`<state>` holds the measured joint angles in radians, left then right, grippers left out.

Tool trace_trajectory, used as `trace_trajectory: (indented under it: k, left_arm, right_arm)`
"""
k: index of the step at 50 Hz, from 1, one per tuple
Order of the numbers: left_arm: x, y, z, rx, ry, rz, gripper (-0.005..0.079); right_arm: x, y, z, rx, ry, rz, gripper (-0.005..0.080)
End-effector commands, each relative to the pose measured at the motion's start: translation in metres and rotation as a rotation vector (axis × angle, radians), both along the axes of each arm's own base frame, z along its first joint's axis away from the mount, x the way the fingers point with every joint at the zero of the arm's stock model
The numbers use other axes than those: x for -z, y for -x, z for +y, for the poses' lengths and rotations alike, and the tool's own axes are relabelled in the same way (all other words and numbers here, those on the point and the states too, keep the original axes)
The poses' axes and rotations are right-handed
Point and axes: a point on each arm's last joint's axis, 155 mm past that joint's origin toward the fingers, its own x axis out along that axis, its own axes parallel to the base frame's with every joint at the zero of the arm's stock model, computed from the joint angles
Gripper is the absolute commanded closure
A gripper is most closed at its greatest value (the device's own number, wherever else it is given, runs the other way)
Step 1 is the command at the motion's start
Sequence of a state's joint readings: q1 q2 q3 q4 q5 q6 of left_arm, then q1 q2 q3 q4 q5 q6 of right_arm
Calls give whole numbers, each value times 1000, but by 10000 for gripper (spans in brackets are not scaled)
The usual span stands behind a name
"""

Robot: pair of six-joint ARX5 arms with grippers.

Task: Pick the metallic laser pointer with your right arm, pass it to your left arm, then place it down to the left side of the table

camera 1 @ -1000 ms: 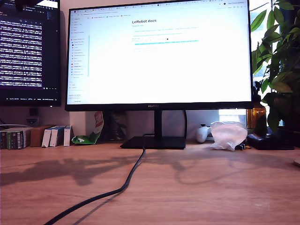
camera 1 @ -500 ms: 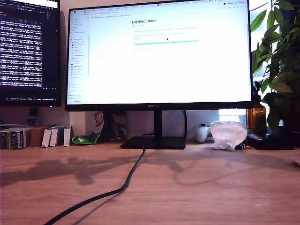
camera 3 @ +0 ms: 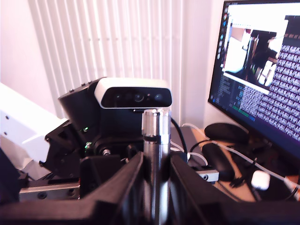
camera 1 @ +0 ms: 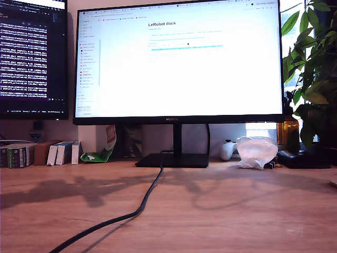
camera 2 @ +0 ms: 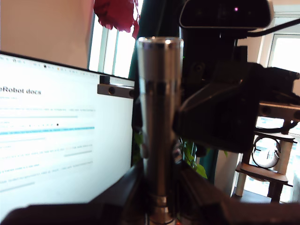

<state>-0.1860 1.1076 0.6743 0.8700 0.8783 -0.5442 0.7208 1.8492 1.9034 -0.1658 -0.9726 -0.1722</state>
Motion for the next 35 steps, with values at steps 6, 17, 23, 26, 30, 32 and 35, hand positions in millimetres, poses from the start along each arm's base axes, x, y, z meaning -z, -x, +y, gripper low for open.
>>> trace_trajectory:
  k: [6,17,23,26,30,32,35]
  left_arm:
    - [14,-4,-1,3,-11,45,767]
    - [22,-8,-2,-7,-35,59,767]
    - [36,-13,-1,-27,-84,74,767]
    - [46,-16,0,-41,-120,79,767]
    - [61,-20,2,-57,-173,91,767]
    - [70,-21,2,-68,-213,76,767]
    - [83,-22,3,-76,-273,62,767]
  right_arm:
    - [-27,15,1,-8,-61,-49,445]
    - [-44,14,-2,-3,-118,-109,443]
    - [-54,-2,-22,47,-113,-110,476]
    - [-53,-13,-33,77,-89,-84,523]
    - [-47,-28,-49,116,-41,-28,635]
    - [-42,-37,-57,141,-15,3,710]
    - [-31,-47,-67,169,25,35,759]
